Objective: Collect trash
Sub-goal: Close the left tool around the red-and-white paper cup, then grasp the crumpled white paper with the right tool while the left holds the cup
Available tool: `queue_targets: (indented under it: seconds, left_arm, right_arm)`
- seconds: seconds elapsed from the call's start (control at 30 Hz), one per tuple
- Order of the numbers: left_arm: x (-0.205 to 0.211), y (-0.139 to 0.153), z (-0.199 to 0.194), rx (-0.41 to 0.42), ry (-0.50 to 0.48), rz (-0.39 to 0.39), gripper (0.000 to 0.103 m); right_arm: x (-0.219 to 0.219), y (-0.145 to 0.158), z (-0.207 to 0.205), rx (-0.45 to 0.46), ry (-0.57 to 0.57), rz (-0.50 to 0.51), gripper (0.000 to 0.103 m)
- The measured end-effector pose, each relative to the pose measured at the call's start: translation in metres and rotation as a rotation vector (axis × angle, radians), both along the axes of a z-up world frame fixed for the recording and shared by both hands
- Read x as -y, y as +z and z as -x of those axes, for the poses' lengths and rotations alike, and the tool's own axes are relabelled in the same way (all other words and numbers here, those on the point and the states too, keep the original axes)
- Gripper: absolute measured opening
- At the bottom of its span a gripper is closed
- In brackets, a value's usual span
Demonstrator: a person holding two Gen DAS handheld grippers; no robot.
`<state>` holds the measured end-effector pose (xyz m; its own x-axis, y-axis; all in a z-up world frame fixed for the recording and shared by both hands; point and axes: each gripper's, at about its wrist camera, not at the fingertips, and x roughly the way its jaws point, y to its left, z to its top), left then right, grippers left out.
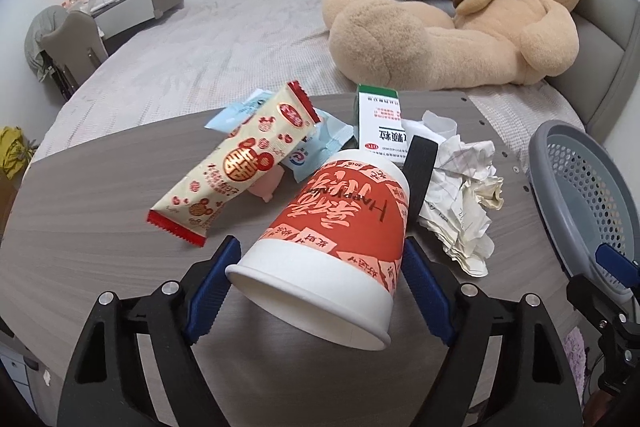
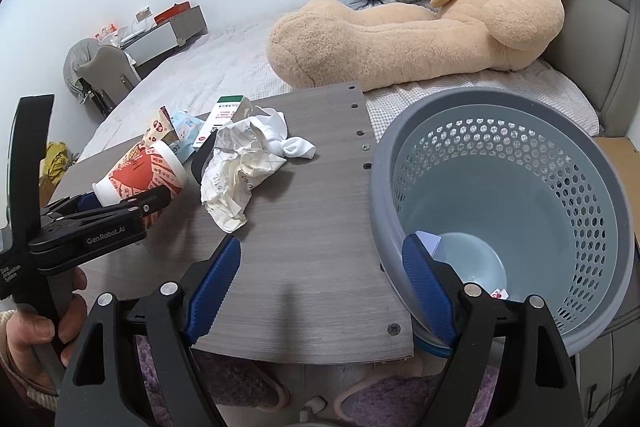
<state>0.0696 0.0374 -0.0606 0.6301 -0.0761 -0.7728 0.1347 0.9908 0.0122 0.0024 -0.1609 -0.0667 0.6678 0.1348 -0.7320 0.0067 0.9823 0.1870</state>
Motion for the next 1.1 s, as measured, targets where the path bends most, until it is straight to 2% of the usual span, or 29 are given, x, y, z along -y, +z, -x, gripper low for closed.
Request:
queue_targets:
  seconds: [0.23, 0.43, 0.6, 0.77, 1.1]
  left_arm:
    - [-0.013, 0.016, 0.03, 0.085, 0.071, -0.022, 0.079]
    - [-0.025, 0.022, 0.039, 0.136, 0.126, -0.03, 0.079]
    - [-0.036, 0.022, 0.039, 0.153, 0.156, -0.023, 0.079]
    - [-0.046, 0.021, 0.039, 0.175, 0.184, -0.03, 0.079]
    - [-0.059, 0.014, 0.035, 0.154, 0.197, 0.006, 0.079]
  right_arm:
    - [-0.013, 0.005, -0.007, 0.008, 0.036, -0.014, 0.079]
    - [-0.032, 0.002, -0.026, 0.001, 0.075, -0.011, 0.079]
    - [-0.053, -0.002, -0.047, -0.012, 0.115, 0.031, 0.079]
    - [-0.068, -0.01, -0.066, -0.044, 0.148, 0.031, 0.079]
    - [-0.084, -0.029, -0.088, -0.077, 0.135, 0.108, 0.079]
